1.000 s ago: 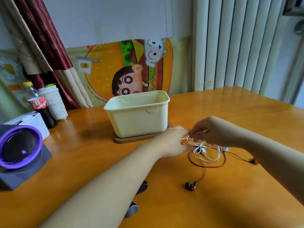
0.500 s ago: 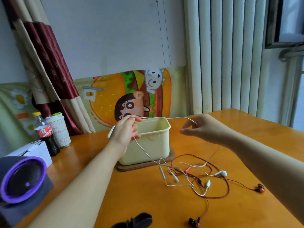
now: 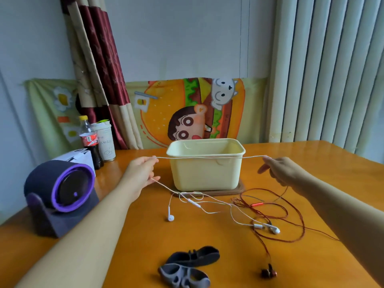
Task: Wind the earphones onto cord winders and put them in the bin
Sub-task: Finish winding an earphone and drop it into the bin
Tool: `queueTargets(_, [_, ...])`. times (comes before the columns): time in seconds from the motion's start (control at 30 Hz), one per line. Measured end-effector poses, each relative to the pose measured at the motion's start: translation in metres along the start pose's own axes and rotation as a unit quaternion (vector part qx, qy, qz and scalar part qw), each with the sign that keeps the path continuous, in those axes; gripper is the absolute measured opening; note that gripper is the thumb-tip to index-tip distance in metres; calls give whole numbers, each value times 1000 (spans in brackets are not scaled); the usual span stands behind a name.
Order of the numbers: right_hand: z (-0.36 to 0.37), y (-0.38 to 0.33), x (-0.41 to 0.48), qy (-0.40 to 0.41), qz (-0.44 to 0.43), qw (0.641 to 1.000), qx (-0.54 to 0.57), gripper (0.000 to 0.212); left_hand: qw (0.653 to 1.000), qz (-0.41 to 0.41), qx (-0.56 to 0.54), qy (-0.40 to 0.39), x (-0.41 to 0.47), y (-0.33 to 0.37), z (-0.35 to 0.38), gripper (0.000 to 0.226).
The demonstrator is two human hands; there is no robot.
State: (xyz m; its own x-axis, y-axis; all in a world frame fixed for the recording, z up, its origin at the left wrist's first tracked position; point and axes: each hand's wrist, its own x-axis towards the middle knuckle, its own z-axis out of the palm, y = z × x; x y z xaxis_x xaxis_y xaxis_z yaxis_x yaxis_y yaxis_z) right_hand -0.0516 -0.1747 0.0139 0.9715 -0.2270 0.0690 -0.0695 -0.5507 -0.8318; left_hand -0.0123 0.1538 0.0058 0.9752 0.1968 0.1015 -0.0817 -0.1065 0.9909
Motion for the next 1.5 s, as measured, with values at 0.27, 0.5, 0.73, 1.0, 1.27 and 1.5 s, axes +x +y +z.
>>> queueTargets(0.27, [5, 3, 3, 24, 117, 983, 142, 59, 962, -175, -201, -48, -9, -15, -17, 57])
queueTargets(0.5, [12, 1, -3, 22, 149, 811, 566, 58, 992, -70, 100, -33, -8, -21, -15, 66])
queueTargets(0.73, [16, -5, -9, 197, -108, 963, 151, 45, 982, -1, 185, 19, 1, -31, -23, 53])
queueTargets(1.0, [17, 2, -4, 4, -22, 1000, 2, 38, 997, -13, 74, 4, -5, -14, -16, 53])
queueTargets(1.27, [12, 8, -1, -39, 36, 995, -89, 36, 966, -167, 69, -187, -33, 31, 7, 43])
queueTargets(1.5, [40, -58, -60, -5, -249, 967, 46, 10, 950, -203, -66, -226, -32, 46, 29, 39])
